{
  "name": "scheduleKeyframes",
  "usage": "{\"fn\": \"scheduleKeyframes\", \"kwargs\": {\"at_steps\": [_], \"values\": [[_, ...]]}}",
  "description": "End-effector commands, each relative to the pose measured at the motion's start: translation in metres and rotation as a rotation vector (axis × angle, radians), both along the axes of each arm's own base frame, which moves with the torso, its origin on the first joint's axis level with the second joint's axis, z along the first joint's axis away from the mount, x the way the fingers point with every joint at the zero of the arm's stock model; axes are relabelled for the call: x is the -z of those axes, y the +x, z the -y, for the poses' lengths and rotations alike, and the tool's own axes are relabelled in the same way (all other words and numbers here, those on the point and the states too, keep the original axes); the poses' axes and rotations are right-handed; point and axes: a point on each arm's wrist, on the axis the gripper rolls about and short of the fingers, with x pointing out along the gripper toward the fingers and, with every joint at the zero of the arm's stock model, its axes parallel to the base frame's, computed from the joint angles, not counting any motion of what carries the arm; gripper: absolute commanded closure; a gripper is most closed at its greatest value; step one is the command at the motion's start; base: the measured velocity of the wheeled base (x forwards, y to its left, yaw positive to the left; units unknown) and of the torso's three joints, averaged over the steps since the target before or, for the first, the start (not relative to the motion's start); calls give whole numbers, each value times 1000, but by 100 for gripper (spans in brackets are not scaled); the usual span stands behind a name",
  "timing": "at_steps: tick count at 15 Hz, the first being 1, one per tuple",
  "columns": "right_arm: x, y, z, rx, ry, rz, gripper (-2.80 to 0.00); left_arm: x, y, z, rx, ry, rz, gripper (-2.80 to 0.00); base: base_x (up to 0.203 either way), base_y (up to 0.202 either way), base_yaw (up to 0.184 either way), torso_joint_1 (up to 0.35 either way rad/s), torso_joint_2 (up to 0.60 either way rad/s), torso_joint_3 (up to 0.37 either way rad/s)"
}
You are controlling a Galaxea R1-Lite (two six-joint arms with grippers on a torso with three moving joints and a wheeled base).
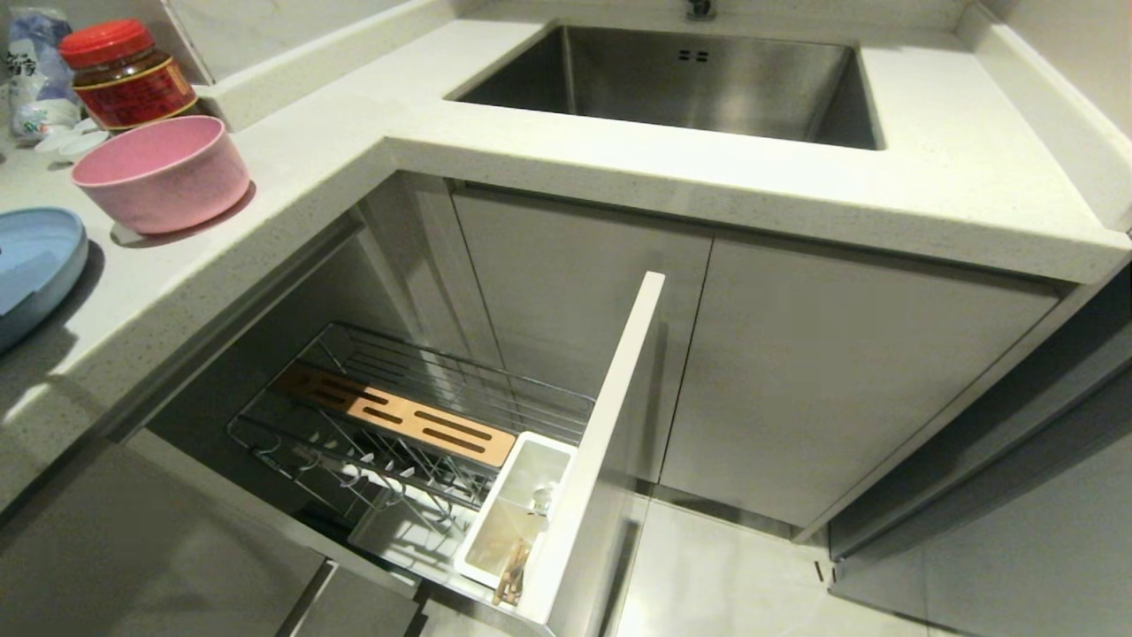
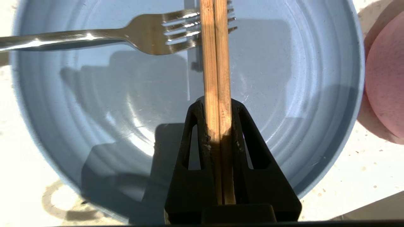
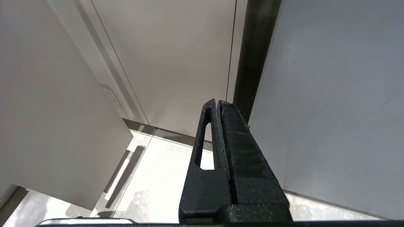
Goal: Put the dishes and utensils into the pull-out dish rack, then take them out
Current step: Pick up the chopsticks and place it in the cupboard
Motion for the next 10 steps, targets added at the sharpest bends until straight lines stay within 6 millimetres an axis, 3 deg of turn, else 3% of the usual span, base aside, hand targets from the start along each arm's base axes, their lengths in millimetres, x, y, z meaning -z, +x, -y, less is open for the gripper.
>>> {"fn": "scheduleKeyframes", "kwargs": {"at_steps": [1,5,7,10], "values": [[7,2,0,-1,0,-24,0,-7,-14,1,-7,3,41,0,0,0,0,0,0,0],[7,2,0,-1,0,-24,0,-38,-72,9,19,15,251,0,0,0,0,0,0,0],[7,2,0,-1,0,-24,0,-52,-108,17,112,2,377,0,0,0,0,0,0,0],[7,2,0,-1,0,-25,0,-58,-144,22,306,-44,474,0,0,0,0,0,0,0]]}}
